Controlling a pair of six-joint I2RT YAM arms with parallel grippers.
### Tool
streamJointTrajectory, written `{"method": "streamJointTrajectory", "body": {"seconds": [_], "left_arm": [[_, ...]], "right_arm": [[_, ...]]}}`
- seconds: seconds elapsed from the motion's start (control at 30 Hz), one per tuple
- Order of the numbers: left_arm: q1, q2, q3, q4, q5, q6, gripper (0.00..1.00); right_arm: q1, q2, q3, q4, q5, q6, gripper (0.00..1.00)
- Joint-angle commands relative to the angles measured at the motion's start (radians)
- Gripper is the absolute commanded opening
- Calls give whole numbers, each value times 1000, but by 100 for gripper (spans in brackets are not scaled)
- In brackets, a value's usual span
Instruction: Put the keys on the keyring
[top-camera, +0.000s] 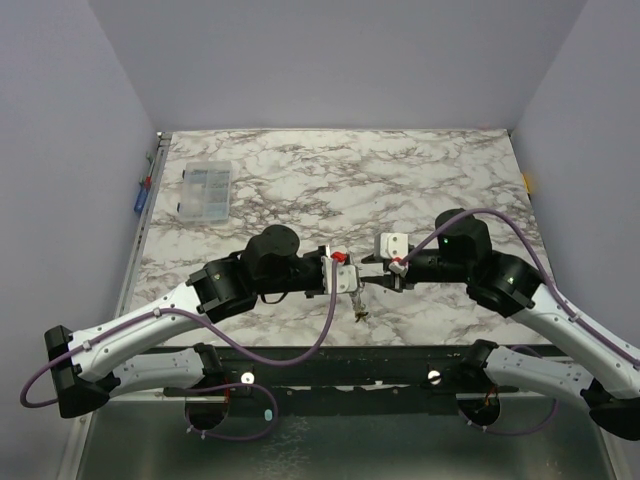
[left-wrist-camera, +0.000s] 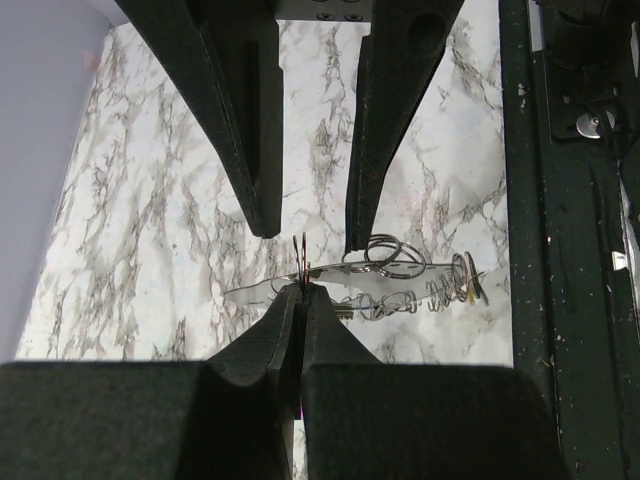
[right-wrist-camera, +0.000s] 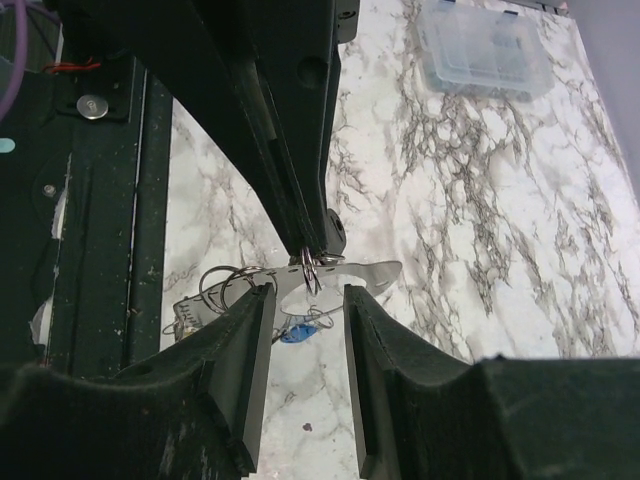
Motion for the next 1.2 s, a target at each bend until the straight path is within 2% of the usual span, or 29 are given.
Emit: {"method": "streamJointTrajectory", "body": {"seconds": [0.0,0.2,0.67,0.9,0.97,1.17], "left_arm": [[-3,3,39,27,-21,-8,0],[-3,18,44,28,-26,-10,0],[-3,28,52,27,-27,-12,0],[-3,26,53,26,-23,-13,0],[-3,24,53,28,-23,-13,0],[-4,19,53,28,-17,-15,0]], "right_arm": [[6,14,14,12,-25,-22,41],[11,18,15,28,-35,-27,40],[18,33,-15,54,-41,-45,27],[20,46,-40,69,-24,-61,25],[20,50,-46,73,-17,-66,22],[22,52,-61,104,8,-66,1]]}}
